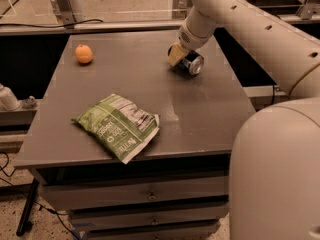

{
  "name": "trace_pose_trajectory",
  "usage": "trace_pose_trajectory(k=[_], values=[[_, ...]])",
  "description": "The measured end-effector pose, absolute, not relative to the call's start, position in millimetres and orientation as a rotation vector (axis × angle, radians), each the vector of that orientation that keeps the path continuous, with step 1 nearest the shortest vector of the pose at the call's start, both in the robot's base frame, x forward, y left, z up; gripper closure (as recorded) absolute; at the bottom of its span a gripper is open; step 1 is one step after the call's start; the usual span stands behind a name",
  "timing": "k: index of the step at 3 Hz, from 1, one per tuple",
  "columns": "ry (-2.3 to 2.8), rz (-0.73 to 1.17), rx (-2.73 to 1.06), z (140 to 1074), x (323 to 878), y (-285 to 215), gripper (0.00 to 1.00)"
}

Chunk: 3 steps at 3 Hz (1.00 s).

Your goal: Place pepsi can upright

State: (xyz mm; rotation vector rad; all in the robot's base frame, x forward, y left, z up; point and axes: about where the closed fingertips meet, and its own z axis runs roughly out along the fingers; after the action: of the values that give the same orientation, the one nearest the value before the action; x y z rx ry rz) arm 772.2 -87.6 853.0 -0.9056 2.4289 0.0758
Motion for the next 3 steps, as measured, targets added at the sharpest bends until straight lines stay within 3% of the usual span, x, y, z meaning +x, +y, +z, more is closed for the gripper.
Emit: trace_pose_trajectory(k=[1, 2, 3], values=[[2.316, 0.162, -0.915, 894, 768, -86, 0.88], [2.154, 0.361, -0.933, 929, 759, -75, 1.00], [1.982, 0.604, -0.966, 947, 744, -59, 1.00]])
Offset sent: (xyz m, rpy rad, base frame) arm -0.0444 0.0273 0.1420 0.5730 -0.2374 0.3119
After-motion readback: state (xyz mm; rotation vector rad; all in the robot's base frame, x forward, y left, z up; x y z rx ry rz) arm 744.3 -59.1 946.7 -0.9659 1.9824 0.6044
